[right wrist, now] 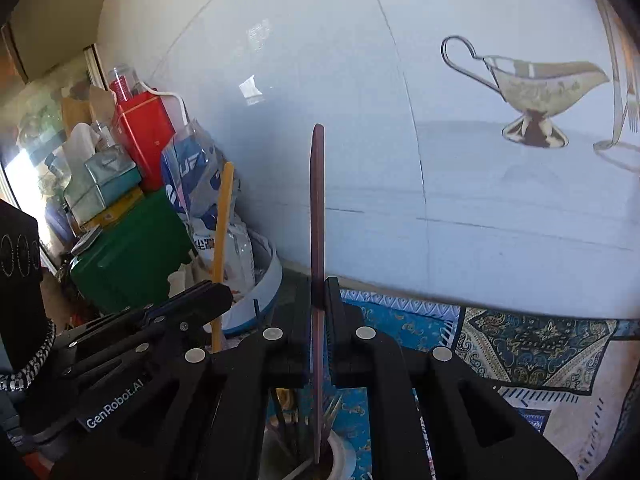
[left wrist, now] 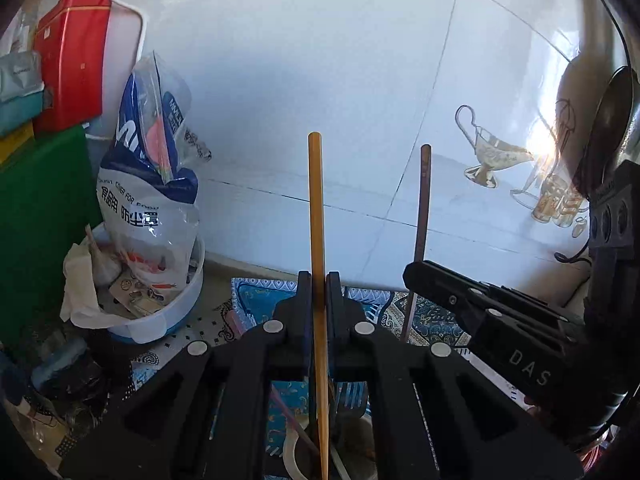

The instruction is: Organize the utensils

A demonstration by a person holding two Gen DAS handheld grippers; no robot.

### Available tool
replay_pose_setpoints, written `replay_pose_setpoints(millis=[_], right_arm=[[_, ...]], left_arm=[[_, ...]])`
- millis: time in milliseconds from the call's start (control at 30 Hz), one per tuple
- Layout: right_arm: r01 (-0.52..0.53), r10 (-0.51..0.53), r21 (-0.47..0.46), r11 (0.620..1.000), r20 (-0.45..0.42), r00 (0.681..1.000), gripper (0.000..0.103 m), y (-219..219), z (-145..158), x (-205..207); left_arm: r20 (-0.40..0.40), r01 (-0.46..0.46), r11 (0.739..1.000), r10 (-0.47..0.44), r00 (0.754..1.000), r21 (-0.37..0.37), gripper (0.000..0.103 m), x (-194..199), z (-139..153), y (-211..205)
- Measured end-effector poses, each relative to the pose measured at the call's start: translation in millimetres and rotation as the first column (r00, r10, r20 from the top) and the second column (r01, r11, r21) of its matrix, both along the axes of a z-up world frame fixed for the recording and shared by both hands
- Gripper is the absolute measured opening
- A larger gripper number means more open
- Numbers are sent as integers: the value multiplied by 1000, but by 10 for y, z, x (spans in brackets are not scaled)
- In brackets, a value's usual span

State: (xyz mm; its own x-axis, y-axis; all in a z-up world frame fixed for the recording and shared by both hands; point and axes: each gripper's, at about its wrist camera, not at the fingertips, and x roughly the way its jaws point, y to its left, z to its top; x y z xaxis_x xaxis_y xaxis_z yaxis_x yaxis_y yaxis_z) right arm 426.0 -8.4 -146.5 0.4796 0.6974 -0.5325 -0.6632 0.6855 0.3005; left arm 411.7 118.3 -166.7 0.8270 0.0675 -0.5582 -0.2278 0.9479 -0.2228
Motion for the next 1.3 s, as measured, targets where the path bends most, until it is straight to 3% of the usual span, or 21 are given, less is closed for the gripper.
replay_pose_setpoints(millis=[400, 800, 1033, 1300], right_arm=[[-46, 43, -67, 997, -41, 998, 6, -128, -212, -85], [-147, 122, -222, 964, -119, 985, 6, -113, -253, -260], [-129, 107, -232, 964, -103, 989, 13, -282, -32, -410], [-49, 53, -163, 985, 20, 998, 14, -692, 587, -935]], left_arm=[[-14, 3, 998, -2, 1000, 70, 4, -10, -341, -149], [-209, 70, 997, -72, 975, -14, 4, -287, -475, -184], [-222, 48, 999, -44, 974, 12, 7, -573, -187, -269], [-92, 38, 998, -33, 995, 54, 23, -1186, 537, -413]])
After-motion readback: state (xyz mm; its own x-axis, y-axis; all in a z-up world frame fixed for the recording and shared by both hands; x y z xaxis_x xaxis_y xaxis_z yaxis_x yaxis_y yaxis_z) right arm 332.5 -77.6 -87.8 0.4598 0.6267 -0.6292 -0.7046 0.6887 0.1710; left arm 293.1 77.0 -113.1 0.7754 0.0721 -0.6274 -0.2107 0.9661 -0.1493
